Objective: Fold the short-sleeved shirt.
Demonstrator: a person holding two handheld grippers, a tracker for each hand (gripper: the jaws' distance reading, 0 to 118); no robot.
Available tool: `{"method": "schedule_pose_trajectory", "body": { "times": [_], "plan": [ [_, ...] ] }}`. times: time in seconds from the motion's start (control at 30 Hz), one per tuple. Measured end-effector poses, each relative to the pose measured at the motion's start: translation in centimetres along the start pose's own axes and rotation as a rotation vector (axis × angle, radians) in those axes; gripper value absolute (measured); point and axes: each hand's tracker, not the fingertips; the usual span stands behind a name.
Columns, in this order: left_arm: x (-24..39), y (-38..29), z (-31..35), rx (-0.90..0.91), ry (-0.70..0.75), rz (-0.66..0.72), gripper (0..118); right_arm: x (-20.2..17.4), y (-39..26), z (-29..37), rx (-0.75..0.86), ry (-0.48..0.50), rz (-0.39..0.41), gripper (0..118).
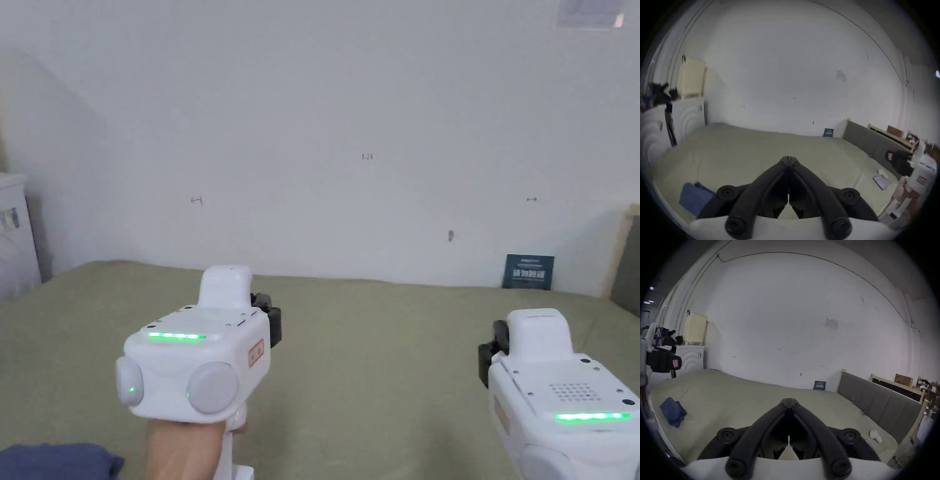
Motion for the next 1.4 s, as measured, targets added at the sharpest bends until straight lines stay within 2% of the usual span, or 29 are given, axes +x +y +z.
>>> {"method": "schedule_pose_trajectory", "body": {
  "times": [0.13,0.33,0.47,0.63,0.67,0.7,0.77,0.8,0.83,0.87,1.07,1.17,1.2,1.27,1.37,1.4],
  "plan": [
    [2.3,-0.3,0.1,0.034,0.026,-0.082,1,0.5,0.8,0.2,0.020,0.011,-0.010,0],
    [2.8,0.2,1.2,0.049,0.029,-0.088,1,0.7,1.0,0.4,0.030,0.008,0.005,0],
    [2.7,0.7,1.5,0.051,0.029,-0.112,1,0.7,1.4,0.4,0.023,0.023,-0.029,0],
    [2.1,0.6,1.3,0.026,0.043,-0.110,4,0.2,1.9,0.2,0.018,0.030,-0.035,0],
    [1.9,0.6,1.4,0.025,0.040,-0.096,8,0.1,2.0,0.1,0.017,0.031,-0.027,4],
    [2.0,0.6,1.3,0.025,0.047,-0.090,33,0.1,2.1,-0.1,0.016,0.035,-0.022,33],
    [1.9,0.4,1.1,0.043,0.102,-0.095,105,-0.1,2.1,-0.4,0.014,0.027,-0.023,109],
    [1.7,0.6,0.8,0.036,0.095,-0.088,118,-0.1,2.1,-0.8,-0.002,0.016,-0.025,115],
    [1.6,0.6,0.7,0.029,0.092,-0.080,118,0.0,1.8,-0.7,-0.032,0.043,-0.023,117],
    [1.5,0.6,0.8,0.036,0.096,-0.082,118,0.4,2.6,-0.9,0.044,-0.006,-0.033,118],
    [2.0,1.3,1.0,0.048,0.109,-0.124,118,0.5,3.2,-0.9,0.026,0.002,-0.060,118],
    [1.9,1.8,0.7,-0.037,0.070,-0.097,118,0.2,3.1,-0.3,0.035,0.013,-0.049,118],
    [2.0,1.8,0.7,-0.052,0.112,-0.066,118,0.2,3.3,-0.3,0.035,0.019,-0.047,118],
    [2.3,2.1,0.6,-0.102,0.174,-0.104,118,0.3,3.8,-0.4,0.037,0.026,-0.045,118],
    [2.1,1.6,1.5,-0.010,0.078,-0.140,118,0.0,3.6,0.1,0.036,0.031,-0.045,118],
    [2.1,1.6,1.6,-0.039,0.087,-0.139,118,0.1,3.8,-0.1,0.034,0.036,-0.044,118]
  ]
}}
